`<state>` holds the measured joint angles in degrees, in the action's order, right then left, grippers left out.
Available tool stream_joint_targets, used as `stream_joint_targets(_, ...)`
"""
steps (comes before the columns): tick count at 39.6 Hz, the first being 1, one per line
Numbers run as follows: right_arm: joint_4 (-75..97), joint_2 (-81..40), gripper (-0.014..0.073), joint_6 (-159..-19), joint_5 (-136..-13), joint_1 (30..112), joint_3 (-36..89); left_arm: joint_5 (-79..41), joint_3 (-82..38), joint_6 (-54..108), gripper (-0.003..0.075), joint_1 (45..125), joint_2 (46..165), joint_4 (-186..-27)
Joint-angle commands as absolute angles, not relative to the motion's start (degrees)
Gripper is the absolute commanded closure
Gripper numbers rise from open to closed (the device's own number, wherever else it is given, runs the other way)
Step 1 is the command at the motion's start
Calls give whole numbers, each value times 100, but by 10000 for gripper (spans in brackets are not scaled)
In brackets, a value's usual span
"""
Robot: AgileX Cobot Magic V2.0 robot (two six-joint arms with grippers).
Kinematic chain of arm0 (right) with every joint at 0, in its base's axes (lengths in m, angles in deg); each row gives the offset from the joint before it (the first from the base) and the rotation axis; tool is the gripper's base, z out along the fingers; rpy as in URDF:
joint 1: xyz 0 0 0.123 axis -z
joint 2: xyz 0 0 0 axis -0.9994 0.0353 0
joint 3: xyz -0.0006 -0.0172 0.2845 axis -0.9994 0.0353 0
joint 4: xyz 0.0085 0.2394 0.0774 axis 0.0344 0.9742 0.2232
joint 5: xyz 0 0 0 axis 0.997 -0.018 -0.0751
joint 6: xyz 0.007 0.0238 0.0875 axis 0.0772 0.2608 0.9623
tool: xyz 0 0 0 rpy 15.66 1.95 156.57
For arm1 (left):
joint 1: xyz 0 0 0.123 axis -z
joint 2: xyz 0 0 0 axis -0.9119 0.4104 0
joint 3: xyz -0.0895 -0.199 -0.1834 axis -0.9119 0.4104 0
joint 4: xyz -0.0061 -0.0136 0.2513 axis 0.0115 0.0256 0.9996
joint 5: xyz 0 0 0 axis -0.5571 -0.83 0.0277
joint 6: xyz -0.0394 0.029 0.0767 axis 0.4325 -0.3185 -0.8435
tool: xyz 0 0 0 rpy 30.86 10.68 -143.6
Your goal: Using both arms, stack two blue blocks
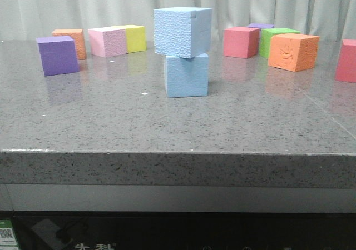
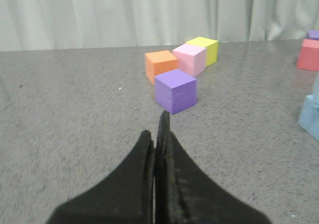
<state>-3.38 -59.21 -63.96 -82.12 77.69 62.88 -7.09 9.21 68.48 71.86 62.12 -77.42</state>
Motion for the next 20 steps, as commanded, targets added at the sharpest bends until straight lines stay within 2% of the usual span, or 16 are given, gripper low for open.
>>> stream_joint_targets(1, -363, -5876, 662, -6435, -7751, 7807, 6131, -1338, 1251, 6840, 738, 6748, 5875, -8036)
stream_joint_targets(9, -363, -5876, 662, -6435, -7751, 7807, 6131, -1683, 2352, 6840, 738, 6103, 4973, -8198)
stream_joint_targets(13, -363, -5876, 662, -6435, -7751, 7807, 6131, -1836, 2808, 6840, 738, 6035, 4590, -8198)
stream_joint_targets(20, -363, -5876, 662, -6435, -7752, 7807, 6138, -2228, 3363, 6840, 738, 6037, 4617, -8198)
